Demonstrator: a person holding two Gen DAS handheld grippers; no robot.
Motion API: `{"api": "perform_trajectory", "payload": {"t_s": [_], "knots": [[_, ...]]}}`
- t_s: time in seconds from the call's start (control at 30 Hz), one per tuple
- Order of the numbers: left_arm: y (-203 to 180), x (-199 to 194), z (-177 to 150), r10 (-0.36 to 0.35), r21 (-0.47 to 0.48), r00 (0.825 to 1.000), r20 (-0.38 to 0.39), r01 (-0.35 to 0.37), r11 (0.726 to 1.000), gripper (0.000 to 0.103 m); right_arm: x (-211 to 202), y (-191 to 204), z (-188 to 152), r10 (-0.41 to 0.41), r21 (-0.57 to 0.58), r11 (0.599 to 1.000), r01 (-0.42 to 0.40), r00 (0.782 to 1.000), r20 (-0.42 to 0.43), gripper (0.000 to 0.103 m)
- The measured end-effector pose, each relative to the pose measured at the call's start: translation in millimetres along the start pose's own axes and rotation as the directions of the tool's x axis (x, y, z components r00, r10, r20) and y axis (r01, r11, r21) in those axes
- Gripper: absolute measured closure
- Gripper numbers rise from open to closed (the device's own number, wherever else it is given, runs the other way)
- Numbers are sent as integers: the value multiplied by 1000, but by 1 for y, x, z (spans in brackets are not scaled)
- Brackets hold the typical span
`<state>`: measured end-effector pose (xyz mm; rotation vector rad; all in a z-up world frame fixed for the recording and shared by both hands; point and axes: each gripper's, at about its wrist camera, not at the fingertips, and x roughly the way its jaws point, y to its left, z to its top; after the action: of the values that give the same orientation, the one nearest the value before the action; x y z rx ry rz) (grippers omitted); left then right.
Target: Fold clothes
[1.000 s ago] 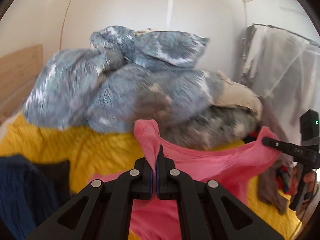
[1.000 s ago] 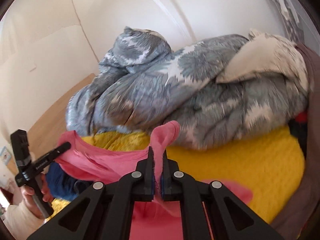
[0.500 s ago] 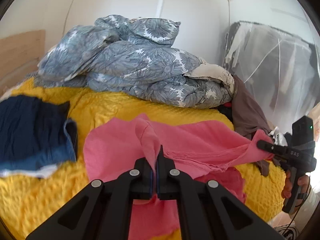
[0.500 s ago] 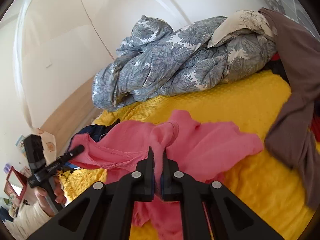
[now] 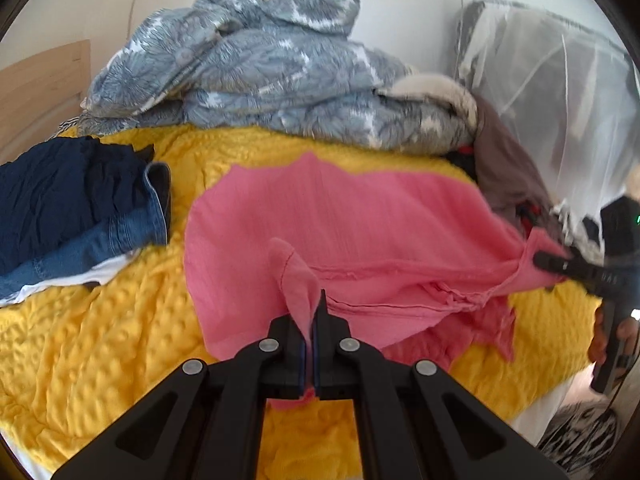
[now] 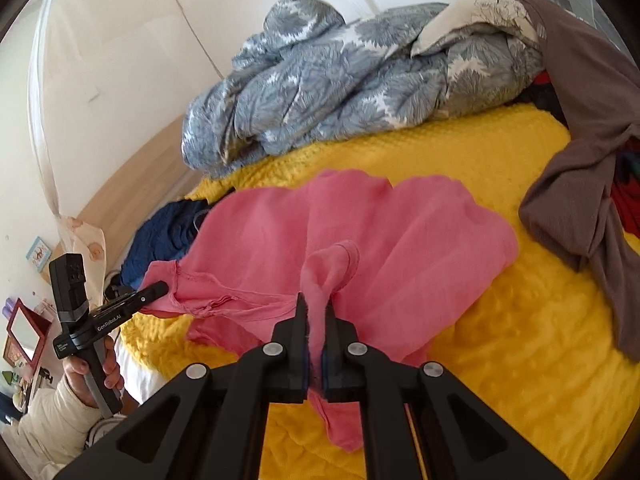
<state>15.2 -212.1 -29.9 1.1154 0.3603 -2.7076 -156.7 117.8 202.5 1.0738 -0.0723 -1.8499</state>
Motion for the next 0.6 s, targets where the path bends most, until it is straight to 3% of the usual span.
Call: {"api": "perform_trajectory", "payload": {"t_s": [0.2,0.43,0.53,0.6], "knots": [[1,8,-12,7,14,997,-77,-6,1000,101,10,-3,-14,-30,-11,999,30,997,-68,99],[1,8,-25,27,65,993,-111,-20,998,100,9,0,-20,-36,-37,999,32,995,-95,99],[2,12,-29,22,81,989,-146,-10,997,96,10,2,-22,-41,-43,998,36,992,-115,99],[7,15,-31,1,66,983,-185,12,998,83,8,0,-23,-52,-36,998,47,990,-131,98]]}}
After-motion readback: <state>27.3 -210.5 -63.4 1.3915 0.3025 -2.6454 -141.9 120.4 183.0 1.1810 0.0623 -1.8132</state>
